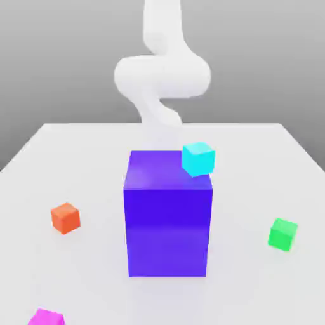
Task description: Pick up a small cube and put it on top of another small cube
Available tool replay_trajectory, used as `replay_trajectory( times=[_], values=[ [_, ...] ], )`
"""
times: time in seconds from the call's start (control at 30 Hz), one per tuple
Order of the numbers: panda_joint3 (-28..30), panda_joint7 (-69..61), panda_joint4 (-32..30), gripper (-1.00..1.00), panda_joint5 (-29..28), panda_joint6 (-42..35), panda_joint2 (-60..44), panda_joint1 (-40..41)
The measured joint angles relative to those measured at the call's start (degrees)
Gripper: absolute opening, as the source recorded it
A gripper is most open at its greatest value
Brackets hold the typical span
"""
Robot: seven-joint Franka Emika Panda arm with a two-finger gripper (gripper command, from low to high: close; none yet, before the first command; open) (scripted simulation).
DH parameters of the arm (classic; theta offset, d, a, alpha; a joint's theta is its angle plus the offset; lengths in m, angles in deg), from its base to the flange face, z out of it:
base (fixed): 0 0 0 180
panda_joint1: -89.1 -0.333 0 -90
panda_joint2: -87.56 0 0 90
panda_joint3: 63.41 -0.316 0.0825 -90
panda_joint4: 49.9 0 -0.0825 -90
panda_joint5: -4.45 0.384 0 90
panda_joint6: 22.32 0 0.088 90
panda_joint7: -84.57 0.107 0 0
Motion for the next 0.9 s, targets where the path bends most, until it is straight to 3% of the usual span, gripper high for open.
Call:
replay_trajectory(
  times=[0.3, 0.57, 0.9],
  values=[
    [9.7, -8.8, 2.2, 0.0, 11.1, 1.6, -19.2, -4.9],
    [14.0, -15.9, 4.2, 0.0, 19.9, 3.0, -35.9, -5.1],
    [15.4, -19.6, 5.9, 0.0, 23.2, 7.5, -53.9, -2.1]
  ],
)
